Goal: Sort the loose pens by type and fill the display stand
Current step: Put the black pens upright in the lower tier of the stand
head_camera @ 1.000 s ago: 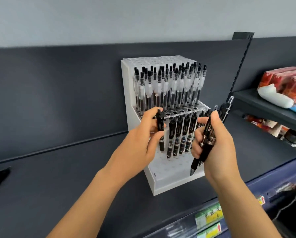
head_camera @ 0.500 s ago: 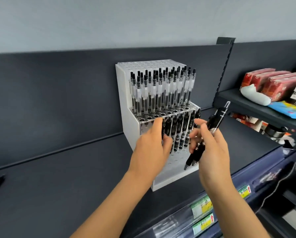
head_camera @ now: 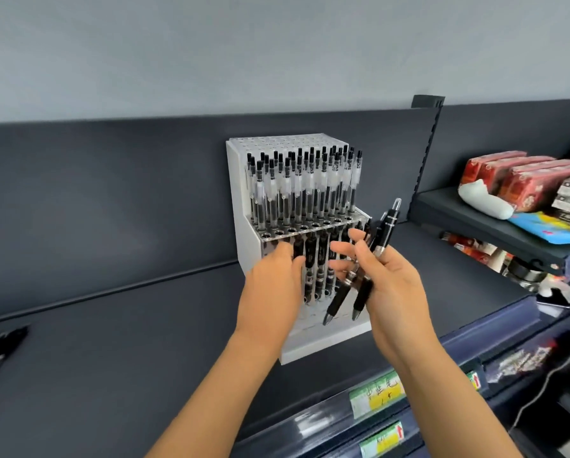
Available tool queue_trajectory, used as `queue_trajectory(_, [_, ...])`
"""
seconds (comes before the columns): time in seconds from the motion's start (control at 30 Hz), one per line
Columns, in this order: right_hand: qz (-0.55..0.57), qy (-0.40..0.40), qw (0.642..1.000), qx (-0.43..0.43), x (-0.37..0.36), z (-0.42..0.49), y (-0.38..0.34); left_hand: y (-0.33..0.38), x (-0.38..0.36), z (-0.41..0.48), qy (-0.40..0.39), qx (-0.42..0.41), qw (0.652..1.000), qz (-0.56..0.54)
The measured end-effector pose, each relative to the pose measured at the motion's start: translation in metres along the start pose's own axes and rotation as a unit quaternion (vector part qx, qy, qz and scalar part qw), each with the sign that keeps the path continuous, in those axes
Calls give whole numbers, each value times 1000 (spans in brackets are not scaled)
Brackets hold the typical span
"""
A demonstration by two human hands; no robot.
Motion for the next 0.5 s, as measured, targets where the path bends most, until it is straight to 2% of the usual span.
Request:
queue_trajectory(0.1, [-31, -51, 998, 20, -1, -1, -5, 0, 20, 2, 32, -20, 999, 25])
queue_trajectory(0.17, [-38, -88, 995, 28, -6, -3, -12, 7, 39, 5, 45, 4, 995, -93])
queue_trajectory(0.23, [-24, -127, 991, 31, -17, -6, -20, 21, 42, 8, -53, 31, 974, -218])
queue_trajectory(0.3, [-11, -150, 988, 25, -29, -9, -23, 34, 40, 9, -146, 9, 955, -257])
queue_trajectory(0.33, [-20, -153, 988, 30, -33, -10, -24, 36, 41, 11, -160, 2, 951, -265])
queue_trajectory(0.4, [-62, -147, 985, 67, -39, -10, -25, 29, 46, 15, -127, 13, 958, -255])
queue_trajectory(0.5, [-97, -89, 985, 115, -29, -5, -22, 2, 56, 17, 1, 50, 982, -183])
Point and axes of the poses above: each hand's wrist, its own z-axis towards the middle knuckle, its own x-axis out of the back of the hand, y = z × x, the point moved 6 cm from there along z, towards the middle knuckle, and after that the axes turned 15 degrees about y, right-handed, at the moved point
